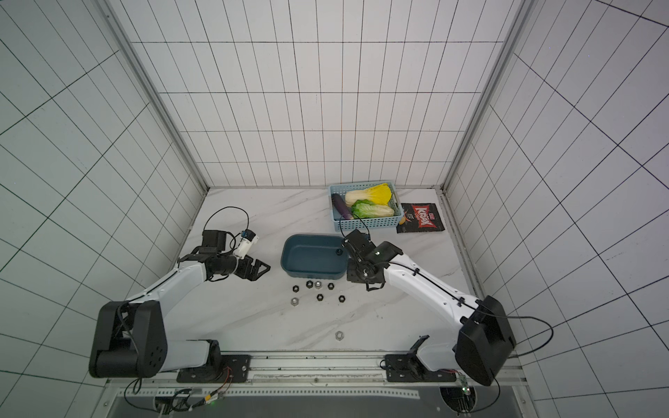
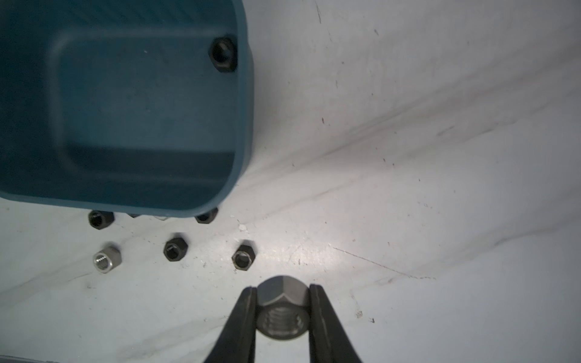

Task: Put the nuts on the desktop into the storage box
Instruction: Place the nut in the storage box.

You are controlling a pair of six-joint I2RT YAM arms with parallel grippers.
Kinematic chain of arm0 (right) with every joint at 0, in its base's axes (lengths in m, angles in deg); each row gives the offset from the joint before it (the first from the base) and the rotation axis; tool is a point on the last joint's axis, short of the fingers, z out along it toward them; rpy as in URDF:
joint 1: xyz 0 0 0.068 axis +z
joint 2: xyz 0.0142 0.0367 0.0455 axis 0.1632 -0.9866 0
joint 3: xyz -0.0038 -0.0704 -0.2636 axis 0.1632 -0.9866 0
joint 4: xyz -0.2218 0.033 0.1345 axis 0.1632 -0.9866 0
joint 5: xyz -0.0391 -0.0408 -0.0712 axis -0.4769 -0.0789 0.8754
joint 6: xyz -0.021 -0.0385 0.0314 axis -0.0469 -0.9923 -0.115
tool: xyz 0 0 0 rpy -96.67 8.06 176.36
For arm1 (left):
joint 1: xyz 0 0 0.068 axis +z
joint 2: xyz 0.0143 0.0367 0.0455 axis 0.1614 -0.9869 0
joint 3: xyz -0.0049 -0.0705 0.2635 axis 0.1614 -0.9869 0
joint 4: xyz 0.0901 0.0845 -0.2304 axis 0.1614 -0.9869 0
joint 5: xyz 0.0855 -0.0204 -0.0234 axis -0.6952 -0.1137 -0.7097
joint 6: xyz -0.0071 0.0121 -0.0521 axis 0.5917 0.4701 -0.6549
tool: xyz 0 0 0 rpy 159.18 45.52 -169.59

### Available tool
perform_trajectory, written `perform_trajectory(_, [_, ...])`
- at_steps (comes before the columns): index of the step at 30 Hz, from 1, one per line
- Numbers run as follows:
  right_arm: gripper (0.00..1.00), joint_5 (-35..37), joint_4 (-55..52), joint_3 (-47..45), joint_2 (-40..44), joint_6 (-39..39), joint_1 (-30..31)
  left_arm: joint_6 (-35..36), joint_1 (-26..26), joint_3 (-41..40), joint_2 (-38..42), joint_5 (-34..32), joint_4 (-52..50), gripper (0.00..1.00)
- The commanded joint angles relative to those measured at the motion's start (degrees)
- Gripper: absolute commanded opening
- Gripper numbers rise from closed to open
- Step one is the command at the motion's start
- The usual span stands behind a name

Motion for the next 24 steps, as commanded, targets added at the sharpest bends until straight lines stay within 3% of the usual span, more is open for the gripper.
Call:
perform_trajectory(1, [0.2, -0.75, 0.64, 7.23, -5.73, -3.31, -0.42, 0.75, -0.02, -0.78, 0.75, -0.4, 0.24, 0.98])
perform_trajectory(10, [0.2, -2.14, 3.28, 22.86, -21.91, -6.9, -0.42, 0.92, 0.05, -1.12, 0.35, -0.57, 0.52, 0.97])
perform_trajectory(24, [0.2, 5.4, 4.71, 31.34, -38.23, -8.69, -0.42, 0.75, 0.62, -3.03, -0.25, -1.77, 3.02, 0.98])
